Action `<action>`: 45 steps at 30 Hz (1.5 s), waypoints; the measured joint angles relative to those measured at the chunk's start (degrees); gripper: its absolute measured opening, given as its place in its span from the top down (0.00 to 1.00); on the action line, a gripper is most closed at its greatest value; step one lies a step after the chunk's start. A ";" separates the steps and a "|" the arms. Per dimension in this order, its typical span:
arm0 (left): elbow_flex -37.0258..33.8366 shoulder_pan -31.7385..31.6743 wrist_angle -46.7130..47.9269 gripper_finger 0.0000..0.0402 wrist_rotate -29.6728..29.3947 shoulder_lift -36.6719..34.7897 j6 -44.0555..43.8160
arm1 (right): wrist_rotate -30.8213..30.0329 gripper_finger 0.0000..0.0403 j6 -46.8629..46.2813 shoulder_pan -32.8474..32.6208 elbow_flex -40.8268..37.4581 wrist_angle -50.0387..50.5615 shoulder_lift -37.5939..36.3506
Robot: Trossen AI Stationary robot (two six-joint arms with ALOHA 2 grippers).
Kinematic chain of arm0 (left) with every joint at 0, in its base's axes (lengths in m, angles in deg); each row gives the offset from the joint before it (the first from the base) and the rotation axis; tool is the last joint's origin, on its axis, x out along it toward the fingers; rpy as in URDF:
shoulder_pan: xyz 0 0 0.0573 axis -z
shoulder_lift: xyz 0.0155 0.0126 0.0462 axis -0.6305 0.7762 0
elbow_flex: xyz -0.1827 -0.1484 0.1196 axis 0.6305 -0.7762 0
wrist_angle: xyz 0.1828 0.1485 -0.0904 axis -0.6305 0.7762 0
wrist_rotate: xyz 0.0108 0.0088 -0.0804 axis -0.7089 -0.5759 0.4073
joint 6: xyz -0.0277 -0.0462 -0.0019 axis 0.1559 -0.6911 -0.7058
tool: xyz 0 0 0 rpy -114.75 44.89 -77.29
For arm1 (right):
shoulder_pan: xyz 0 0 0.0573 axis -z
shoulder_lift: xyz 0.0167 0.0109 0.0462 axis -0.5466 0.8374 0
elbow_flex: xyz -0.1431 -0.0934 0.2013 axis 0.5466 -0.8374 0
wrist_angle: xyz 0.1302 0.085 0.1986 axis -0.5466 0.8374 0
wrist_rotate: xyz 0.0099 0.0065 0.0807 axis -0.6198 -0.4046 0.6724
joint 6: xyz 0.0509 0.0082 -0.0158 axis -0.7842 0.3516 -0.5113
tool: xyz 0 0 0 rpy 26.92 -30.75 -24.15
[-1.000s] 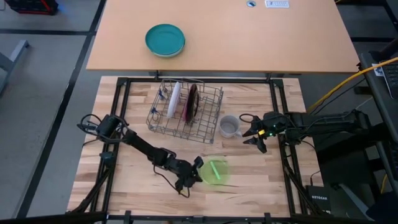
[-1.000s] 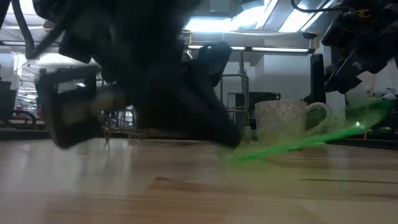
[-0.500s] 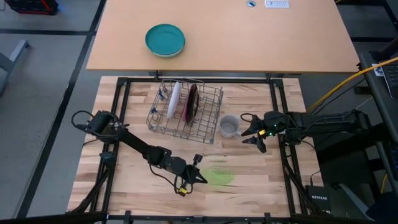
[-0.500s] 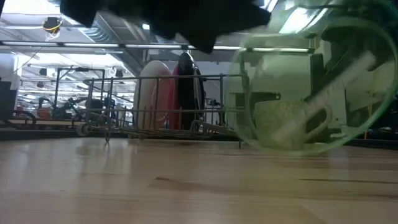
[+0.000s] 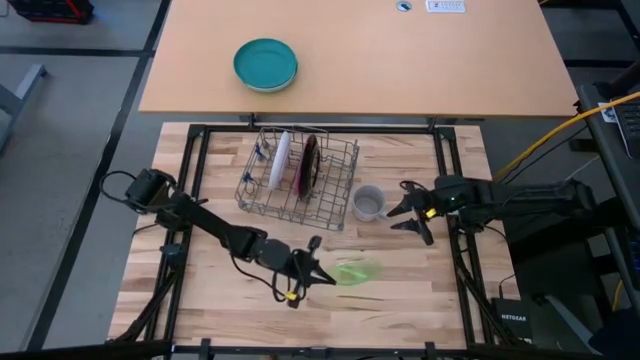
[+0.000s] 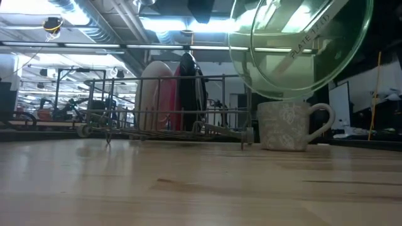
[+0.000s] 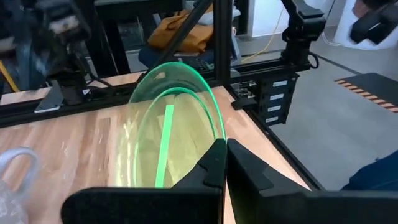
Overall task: Sort dishes
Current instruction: Put the green plate in the dish rack
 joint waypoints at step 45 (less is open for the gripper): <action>0.00 -6.00 0.98 1.00 -0.11 -0.04 -4.55 | -7.96 0.55 10.32 -17.42 0.00 -25.96 25.25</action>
